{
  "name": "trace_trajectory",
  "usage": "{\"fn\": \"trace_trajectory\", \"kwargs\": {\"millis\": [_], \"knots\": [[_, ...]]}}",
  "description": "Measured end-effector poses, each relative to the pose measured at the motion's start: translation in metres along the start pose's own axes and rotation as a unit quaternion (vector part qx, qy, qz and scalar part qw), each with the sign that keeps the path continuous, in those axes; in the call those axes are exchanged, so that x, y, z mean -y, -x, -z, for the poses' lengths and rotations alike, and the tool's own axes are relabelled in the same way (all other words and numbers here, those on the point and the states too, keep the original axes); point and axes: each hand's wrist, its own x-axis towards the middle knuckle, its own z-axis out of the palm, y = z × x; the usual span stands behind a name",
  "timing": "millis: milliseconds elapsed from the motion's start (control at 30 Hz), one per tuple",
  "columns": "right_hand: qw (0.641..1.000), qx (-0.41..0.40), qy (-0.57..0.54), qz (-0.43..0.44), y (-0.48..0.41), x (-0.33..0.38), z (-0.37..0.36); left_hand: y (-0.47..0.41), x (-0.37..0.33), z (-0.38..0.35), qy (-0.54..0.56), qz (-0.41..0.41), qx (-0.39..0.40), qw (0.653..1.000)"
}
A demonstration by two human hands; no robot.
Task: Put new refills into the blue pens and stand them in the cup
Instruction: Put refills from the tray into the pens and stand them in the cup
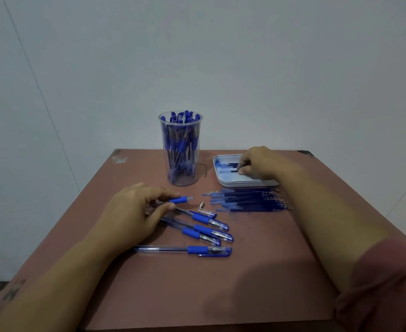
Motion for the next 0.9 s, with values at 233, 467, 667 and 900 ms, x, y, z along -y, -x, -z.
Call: {"fn": "trace_trajectory", "kwargs": {"millis": [233,467,667,900], "knots": [[1.0,0.018,0.016,0.004,0.002,0.004,0.003,0.0,-0.002,0.001,-0.005,0.003,0.002,1.0],[0.993,-0.051,-0.052,0.092,0.044,0.032,0.019,0.0,-0.001,0.0,-0.007,0.004,-0.008,1.0],[0.983,-0.097,-0.05,0.148,0.093,0.056,0.013,0.001,-0.004,0.002,0.008,0.006,-0.02,1.0],[0.97,-0.106,-0.159,0.148,0.111,0.055,-0.017,0.003,-0.006,0.002,0.03,0.017,-0.024,0.999]]}}
